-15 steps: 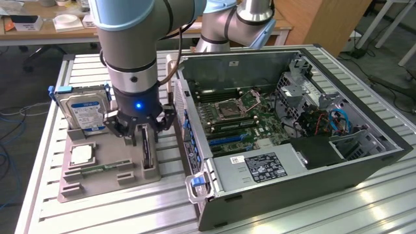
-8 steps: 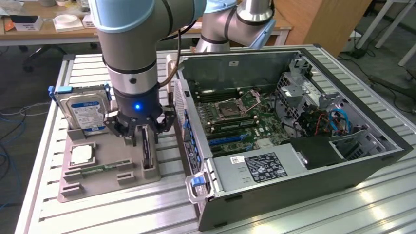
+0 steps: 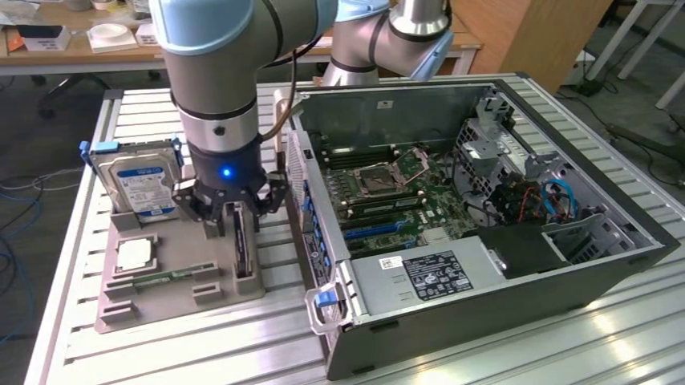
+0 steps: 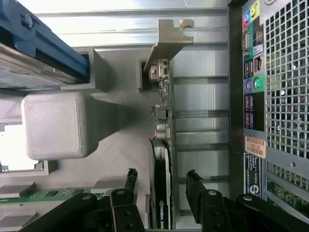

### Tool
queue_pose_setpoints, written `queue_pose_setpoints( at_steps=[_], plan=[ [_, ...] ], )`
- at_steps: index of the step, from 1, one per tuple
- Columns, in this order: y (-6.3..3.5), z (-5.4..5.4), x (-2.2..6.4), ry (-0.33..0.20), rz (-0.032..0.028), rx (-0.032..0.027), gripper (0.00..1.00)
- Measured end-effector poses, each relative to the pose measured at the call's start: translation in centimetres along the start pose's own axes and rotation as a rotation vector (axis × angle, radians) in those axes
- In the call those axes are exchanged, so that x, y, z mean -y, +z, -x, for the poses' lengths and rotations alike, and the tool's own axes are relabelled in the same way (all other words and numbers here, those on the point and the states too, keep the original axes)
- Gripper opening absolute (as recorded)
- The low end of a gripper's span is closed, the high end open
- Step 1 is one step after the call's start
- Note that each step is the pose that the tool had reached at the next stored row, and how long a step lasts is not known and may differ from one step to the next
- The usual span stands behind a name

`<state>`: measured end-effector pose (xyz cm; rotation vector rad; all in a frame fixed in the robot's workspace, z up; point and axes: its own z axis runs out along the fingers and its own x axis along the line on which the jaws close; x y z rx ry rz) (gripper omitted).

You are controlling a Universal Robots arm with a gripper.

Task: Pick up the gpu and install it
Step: 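Pick up the gpu and move the gpu toward the slot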

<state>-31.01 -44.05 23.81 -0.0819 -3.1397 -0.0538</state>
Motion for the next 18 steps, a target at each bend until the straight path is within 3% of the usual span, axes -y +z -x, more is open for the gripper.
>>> queue_pose_setpoints(
  at_steps=[5,18],
  plan=[
    [0.46,-0.03,-0.63,0.000,0.0001,0.0001,0.53],
    [0.82,-0.53,-0.57,0.000,0.0000,0.0000,0.53]
  ],
)
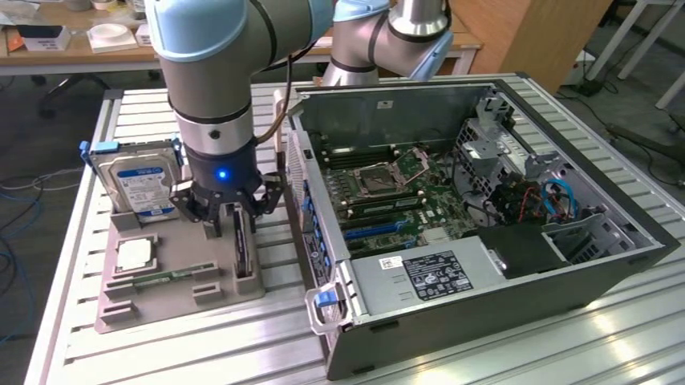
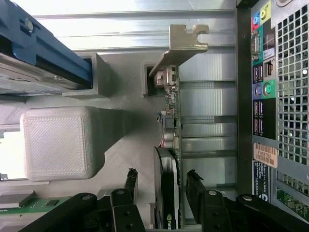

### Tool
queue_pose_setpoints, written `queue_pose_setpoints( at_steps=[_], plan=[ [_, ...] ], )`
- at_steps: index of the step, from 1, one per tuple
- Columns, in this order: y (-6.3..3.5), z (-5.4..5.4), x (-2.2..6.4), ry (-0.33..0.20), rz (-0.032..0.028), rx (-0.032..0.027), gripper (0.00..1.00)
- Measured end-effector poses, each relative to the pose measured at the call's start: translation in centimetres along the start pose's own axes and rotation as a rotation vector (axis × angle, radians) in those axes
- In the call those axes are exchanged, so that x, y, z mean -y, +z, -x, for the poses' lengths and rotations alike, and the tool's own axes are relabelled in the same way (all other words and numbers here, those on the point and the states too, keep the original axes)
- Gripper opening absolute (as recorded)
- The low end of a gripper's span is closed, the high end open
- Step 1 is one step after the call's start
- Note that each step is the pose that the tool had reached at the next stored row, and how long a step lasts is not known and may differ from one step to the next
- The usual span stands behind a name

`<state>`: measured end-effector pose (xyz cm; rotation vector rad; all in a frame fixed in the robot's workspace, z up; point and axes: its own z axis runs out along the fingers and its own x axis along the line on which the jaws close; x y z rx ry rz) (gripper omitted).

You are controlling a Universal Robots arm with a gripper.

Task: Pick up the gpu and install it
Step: 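Pick up the gpu and move the gpu toward the slot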

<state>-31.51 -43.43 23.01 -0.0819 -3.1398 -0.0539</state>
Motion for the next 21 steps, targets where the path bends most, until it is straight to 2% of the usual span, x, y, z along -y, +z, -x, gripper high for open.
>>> queue_pose_setpoints(
  at_steps=[12,21],
  plan=[
    [0.03,0.35,0.25,-0.021,-0.0001,-0.0007,0.53],
    [0.04,0.36,0.35,-0.104,-0.0001,-0.0035,0.53]
  ],
)
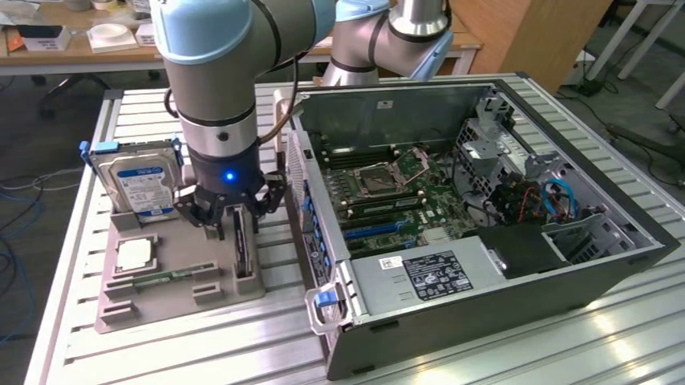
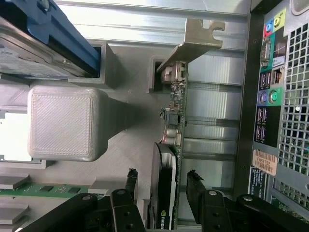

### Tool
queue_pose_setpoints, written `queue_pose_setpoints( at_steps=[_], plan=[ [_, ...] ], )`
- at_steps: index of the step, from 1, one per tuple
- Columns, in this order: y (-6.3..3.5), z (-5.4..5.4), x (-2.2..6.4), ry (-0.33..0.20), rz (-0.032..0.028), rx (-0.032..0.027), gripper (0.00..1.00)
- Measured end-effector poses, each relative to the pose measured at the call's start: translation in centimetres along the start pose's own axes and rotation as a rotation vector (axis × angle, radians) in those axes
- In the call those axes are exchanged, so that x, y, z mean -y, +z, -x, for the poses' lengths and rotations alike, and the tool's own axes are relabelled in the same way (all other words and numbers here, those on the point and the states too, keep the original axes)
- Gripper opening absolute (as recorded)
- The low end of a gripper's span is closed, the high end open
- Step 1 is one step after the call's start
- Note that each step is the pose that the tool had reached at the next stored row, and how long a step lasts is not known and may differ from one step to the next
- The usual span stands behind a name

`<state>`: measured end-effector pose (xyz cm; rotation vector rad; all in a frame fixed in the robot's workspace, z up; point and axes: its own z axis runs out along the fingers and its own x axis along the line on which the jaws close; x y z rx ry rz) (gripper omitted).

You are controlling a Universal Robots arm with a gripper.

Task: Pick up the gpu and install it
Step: 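Pick up the gpu and move the gpu toward the slot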

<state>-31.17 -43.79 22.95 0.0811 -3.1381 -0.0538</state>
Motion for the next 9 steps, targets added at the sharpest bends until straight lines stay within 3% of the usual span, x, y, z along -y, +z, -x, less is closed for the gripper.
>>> queue_pose_setpoints(
  at_steps=[7,8,9],
  plan=[
    [0.00,0.00,0.00,0.000,-0.0001,-0.0001,0.51],
    [0.00,0.00,0.00,0.000,0.0000,-0.0001,0.45],
    [-0.01,0.00,0.00,0.000,-0.0001,-0.0001,0.45]
  ],
)
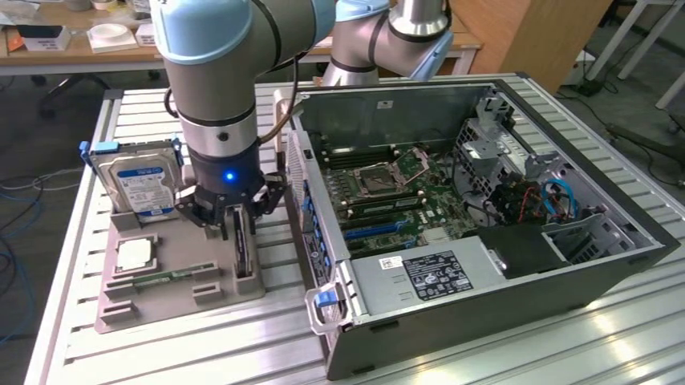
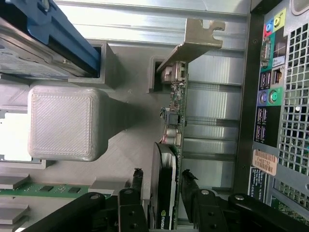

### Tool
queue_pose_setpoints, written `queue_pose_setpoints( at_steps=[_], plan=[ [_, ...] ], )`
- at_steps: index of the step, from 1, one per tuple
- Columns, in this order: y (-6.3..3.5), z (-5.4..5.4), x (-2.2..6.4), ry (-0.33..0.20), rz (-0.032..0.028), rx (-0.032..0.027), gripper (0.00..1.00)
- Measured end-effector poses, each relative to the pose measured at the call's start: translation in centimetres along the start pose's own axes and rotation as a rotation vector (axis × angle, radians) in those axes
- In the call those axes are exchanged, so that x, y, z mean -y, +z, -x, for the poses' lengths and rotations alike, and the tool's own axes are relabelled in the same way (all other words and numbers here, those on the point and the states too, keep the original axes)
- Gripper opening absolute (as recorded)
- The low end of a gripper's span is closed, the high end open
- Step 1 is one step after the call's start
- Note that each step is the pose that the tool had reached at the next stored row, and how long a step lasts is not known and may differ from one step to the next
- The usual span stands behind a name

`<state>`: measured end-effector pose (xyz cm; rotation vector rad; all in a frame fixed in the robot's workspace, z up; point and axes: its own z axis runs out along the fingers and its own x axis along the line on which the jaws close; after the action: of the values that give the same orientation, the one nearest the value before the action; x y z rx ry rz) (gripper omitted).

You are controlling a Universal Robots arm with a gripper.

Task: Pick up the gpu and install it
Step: 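Pick up the gpu and move the gpu toward the slot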

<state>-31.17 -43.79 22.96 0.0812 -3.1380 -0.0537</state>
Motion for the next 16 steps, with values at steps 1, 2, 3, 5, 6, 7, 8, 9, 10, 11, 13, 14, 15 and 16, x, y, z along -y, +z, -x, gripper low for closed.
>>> queue_pose_setpoints(
  at_steps=[1,2,3,5,6,7,8,9,10,11,13,14,15,16],
  plan=[
    [0.00,0.00,0.00,0.000,0.0000,0.0000,0.45],
    [0.00,0.00,0.00,0.000,0.0000,0.0000,0.45],
    [0.00,0.00,0.00,0.000,0.0000,0.0000,0.45],
    [0.00,0.00,0.00,0.000,0.0000,0.0000,0.43],
    [0.00,0.00,0.00,0.000,0.0000,0.0000,0.43],
    [0.00,0.00,0.00,0.000,0.0000,0.0000,0.36],
    [0.00,0.00,0.00,0.000,0.0000,0.0000,0.36],
    [0.01,0.00,0.00,0.000,-0.0001,-0.0001,0.36],
    [0.03,0.00,0.00,0.000,0.0000,-0.0001,0.36],
    [0.06,-0.01,0.01,0.000,0.0000,0.0000,0.36],
    [0.13,-0.01,0.02,0.000,0.0000,0.0001,0.36],
    [0.17,0.00,0.02,0.000,0.0000,0.0002,0.36],
    [0.17,0.00,0.02,0.000,0.0000,0.0001,0.36],
    [0.16,0.00,0.02,0.000,-0.0001,0.0001,0.36]
  ],
)
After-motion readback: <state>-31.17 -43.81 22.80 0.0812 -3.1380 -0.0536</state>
